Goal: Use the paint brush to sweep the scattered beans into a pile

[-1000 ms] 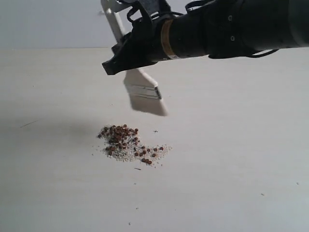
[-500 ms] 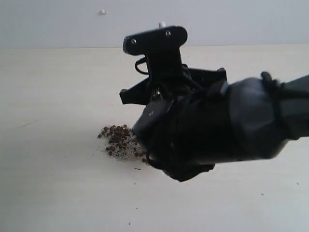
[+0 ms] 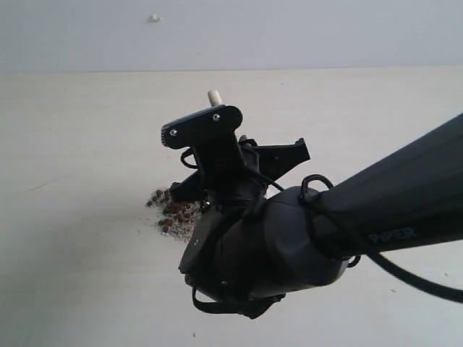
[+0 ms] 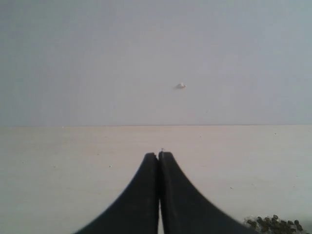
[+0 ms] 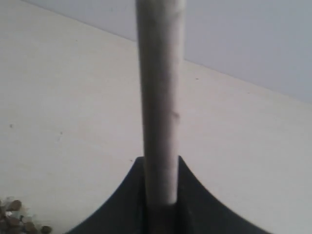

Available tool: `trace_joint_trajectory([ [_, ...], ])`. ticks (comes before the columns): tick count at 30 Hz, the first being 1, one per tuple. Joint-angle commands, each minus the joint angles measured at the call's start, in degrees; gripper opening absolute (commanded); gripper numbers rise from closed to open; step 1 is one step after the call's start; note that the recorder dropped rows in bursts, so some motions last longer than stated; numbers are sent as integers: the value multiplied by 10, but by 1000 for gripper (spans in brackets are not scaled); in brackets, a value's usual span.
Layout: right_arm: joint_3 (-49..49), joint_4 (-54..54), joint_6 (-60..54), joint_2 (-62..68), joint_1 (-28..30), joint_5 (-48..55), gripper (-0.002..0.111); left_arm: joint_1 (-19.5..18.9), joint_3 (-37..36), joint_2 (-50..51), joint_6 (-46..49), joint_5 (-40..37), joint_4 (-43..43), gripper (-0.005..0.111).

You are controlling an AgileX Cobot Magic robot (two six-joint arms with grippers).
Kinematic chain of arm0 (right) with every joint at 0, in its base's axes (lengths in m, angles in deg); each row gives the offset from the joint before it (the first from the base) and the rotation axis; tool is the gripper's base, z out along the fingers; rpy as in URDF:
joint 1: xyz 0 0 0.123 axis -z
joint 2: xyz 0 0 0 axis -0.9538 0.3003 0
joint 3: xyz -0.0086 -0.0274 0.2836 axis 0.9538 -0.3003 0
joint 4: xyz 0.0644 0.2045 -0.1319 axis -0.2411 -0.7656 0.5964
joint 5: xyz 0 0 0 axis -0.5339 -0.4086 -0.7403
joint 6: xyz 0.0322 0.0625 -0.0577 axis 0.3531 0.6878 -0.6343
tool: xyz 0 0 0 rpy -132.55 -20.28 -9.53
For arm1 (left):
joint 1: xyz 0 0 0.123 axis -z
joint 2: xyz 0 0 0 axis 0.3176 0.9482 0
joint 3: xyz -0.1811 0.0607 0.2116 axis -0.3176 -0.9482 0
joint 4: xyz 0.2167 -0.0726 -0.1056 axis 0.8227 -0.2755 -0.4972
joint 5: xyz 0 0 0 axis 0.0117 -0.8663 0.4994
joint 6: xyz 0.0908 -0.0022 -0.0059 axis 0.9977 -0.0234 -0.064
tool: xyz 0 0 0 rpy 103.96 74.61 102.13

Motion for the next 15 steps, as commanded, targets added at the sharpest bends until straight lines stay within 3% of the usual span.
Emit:
trace_joint_trajectory([
  [1,31,-8,3,8,-2,-42,0,-2,0,-4,-2,4,-4,0],
  [15,159,-68,3,58,-2,-109,0,-2,0,-4,-2,4,-4,0],
])
